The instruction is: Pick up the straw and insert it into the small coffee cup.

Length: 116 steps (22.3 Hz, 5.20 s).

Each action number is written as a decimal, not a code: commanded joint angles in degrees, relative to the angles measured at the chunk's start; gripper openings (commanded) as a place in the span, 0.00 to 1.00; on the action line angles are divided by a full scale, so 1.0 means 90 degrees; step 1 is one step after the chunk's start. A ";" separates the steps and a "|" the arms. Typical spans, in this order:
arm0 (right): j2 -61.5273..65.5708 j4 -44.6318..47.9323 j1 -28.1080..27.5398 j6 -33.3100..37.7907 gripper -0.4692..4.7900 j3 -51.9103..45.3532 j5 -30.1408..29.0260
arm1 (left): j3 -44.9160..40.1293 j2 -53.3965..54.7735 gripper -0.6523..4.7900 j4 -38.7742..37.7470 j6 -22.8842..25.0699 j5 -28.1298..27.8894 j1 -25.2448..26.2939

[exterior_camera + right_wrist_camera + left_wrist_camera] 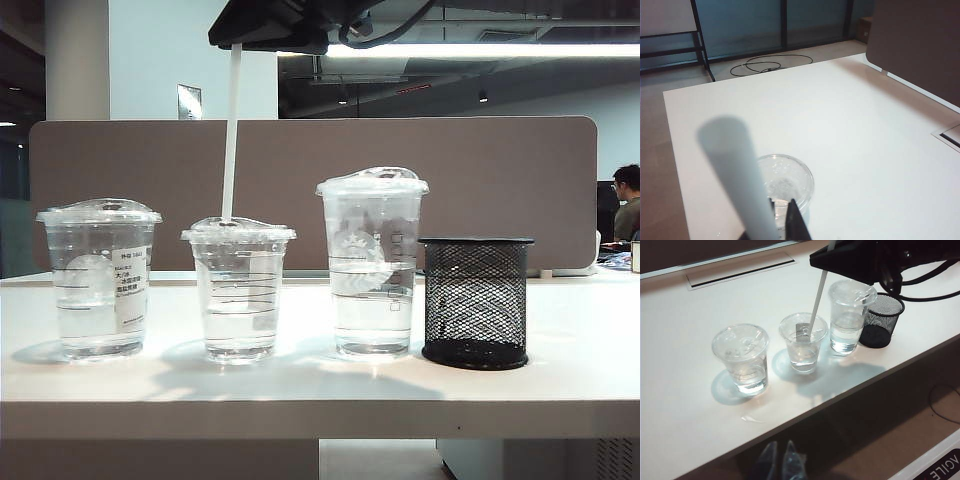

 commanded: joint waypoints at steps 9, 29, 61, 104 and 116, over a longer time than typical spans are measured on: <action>-0.0002 -0.0199 0.0000 0.0012 0.18 0.0029 0.0070 | 0.0012 0.0007 0.16 0.0061 0.0010 0.0000 -0.0005; -0.3313 -0.1943 0.0010 -0.1022 0.08 -0.0034 0.1037 | -0.0355 -0.0002 0.16 0.0763 -0.0187 0.0097 -0.0005; -0.9459 -0.4095 -0.0138 -0.0063 0.09 -0.4697 0.2042 | -0.5785 -0.0010 0.16 0.7538 -0.1542 -0.0906 -0.0005; -0.9466 -0.2953 -0.4755 0.0646 0.09 -0.6445 0.0517 | -0.5780 -0.0015 0.16 0.7516 -0.1566 -0.1209 -0.0005; -0.9466 -0.3138 -0.4585 0.0714 0.09 -0.6484 0.1156 | -0.5780 -0.0015 0.16 0.7514 -0.1566 -0.1209 -0.0005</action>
